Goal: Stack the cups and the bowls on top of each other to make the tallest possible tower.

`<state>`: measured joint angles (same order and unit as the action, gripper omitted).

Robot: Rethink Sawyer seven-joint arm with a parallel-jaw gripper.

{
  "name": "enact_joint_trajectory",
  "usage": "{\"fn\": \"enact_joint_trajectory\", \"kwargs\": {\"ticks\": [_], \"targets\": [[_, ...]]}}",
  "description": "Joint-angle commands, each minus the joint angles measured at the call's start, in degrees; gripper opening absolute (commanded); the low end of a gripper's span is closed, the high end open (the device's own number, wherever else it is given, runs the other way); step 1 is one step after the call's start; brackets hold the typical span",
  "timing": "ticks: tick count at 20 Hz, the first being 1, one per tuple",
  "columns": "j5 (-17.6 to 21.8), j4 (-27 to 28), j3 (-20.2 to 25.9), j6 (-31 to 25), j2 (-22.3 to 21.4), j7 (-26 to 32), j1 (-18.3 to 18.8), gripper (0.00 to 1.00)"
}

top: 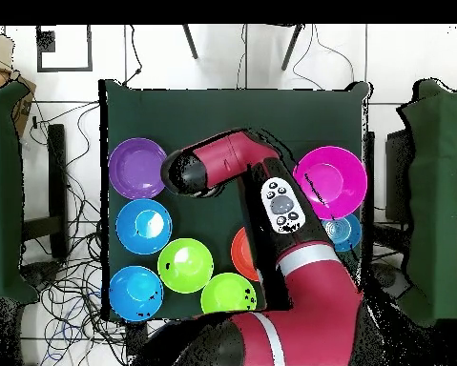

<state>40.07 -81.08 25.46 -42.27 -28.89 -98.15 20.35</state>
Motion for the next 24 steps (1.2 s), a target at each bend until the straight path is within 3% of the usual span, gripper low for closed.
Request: {"fn": "enact_joint_trajectory", "kwargs": {"ticks": [1, 14, 24], "targets": [[5.59, 2.91, -1.12, -4.27, 1.76, 11.33, -1.12, 0.0], [11.83, 2.09, -2.76, -2.33, 0.91, 11.33, -1.9, 0.0], [12.06, 1.7, -1.83, -2.56, 1.2, 10.68, -1.24, 0.0]]}}
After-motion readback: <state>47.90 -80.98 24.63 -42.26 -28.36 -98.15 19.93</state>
